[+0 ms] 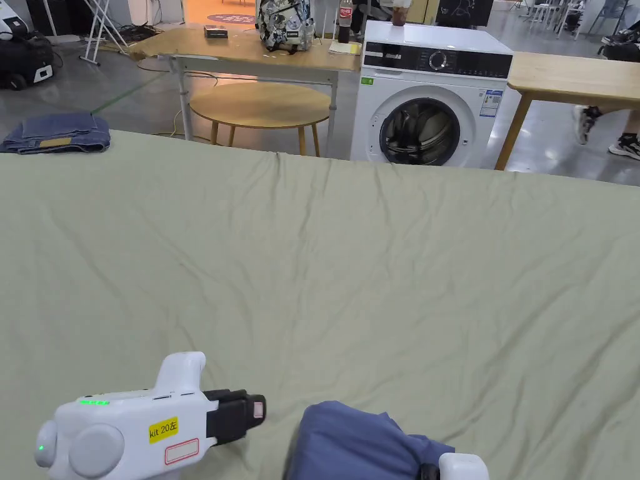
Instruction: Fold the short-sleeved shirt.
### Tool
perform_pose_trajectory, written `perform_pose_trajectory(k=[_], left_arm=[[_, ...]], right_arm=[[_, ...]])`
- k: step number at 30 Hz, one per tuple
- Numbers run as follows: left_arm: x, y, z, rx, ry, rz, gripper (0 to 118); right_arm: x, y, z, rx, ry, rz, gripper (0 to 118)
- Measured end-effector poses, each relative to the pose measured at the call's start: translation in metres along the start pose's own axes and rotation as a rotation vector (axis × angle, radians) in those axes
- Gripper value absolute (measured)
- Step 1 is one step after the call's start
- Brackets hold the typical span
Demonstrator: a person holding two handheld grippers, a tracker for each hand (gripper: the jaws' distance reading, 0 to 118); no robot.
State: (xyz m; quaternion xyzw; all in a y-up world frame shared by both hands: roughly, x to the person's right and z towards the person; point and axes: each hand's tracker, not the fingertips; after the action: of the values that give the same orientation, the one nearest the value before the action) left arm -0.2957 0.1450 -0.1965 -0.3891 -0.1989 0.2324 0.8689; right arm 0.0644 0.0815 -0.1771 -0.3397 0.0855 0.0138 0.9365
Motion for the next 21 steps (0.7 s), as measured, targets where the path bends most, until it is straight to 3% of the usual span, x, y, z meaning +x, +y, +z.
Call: perform_pose_trajectory(k=[1,2,3,5,13,16,18,19,21], left_arm=[[-0.006,0.001,-0.004,-0.019,-0.037,0.026,34],[-0.014,0.003,-0.007,-0.035,-0.100,0.054,59],[-0.021,0.004,-0.011,-0.066,-0.158,0.086,73],[-0.015,0.004,-0.018,-0.133,-0.235,0.154,82],[-0.033,-0.017,-0.079,-0.283,-0.327,0.281,82],[-0.025,-0.029,-0.099,-0.288,-0.480,0.345,82],[-0.024,-0.033,-0.108,-0.285,-0.543,0.384,66],[-0.025,-0.035,-0.113,-0.277,-0.531,0.407,51],[-0.015,-0.040,-0.109,-0.267,-0.445,0.389,40]], right_arm=[[0.001,0.000,0.000,0.000,0.002,-0.004,0],[0.001,0.000,0.000,0.001,0.004,-0.007,0],[0.002,-0.001,0.000,0.002,0.007,-0.009,0],[0.004,-0.003,0.000,0.009,0.013,-0.002,0],[0.001,-0.003,0.003,0.016,0.015,0.020,0],[0.001,-0.002,0.005,0.015,0.019,0.018,0],[0.001,-0.002,0.006,0.015,0.021,0.014,0],[0.001,-0.001,0.007,0.015,0.022,0.013,0],[0.001,-0.001,0.008,0.012,0.023,0.011,0]])
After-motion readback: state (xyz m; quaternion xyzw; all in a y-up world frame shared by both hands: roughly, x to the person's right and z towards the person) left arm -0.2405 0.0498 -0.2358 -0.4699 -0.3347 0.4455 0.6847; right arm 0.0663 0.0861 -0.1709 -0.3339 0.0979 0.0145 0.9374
